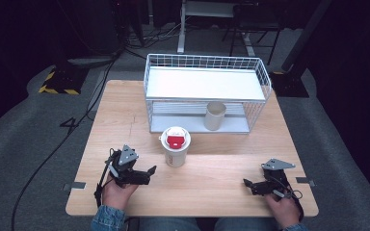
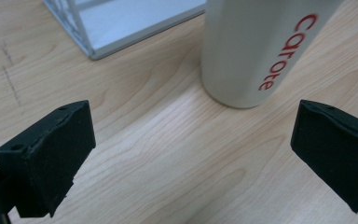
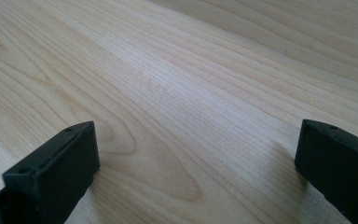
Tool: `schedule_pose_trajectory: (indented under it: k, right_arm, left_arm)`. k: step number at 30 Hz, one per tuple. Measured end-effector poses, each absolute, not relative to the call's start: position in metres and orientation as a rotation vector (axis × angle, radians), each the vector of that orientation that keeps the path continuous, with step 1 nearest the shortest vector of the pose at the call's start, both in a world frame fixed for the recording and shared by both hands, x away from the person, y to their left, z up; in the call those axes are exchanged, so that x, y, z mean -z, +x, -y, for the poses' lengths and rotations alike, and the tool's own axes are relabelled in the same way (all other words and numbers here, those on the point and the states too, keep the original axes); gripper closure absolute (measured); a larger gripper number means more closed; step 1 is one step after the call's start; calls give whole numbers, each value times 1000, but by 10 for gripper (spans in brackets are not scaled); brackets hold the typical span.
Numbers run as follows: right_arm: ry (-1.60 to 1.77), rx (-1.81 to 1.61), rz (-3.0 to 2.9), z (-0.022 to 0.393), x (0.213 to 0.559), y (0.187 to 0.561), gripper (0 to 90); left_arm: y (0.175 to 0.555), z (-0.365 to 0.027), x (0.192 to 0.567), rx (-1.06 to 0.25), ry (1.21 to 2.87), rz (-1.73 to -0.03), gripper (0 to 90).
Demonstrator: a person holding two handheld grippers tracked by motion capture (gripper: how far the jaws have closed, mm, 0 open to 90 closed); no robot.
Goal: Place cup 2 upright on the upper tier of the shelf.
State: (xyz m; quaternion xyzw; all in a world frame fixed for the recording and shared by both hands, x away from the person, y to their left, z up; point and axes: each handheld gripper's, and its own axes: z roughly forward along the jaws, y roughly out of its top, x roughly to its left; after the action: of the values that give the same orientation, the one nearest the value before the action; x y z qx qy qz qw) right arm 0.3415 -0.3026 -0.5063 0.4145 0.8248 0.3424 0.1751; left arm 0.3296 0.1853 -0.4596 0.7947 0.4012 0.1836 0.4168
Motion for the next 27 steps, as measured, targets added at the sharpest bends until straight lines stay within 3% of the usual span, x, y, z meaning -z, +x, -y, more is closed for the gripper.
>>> schedule_pose_trajectory:
  k: [15,27]
  right_arm:
    - [1174,-970,-2337,303,506,341,0]
    - [1174,-970,-2336,303,506,341,0]
  left_arm:
    - [338,-154,457,-390,1895,-849,0]
    - [362,-133,470,-349,1891,-836,0]
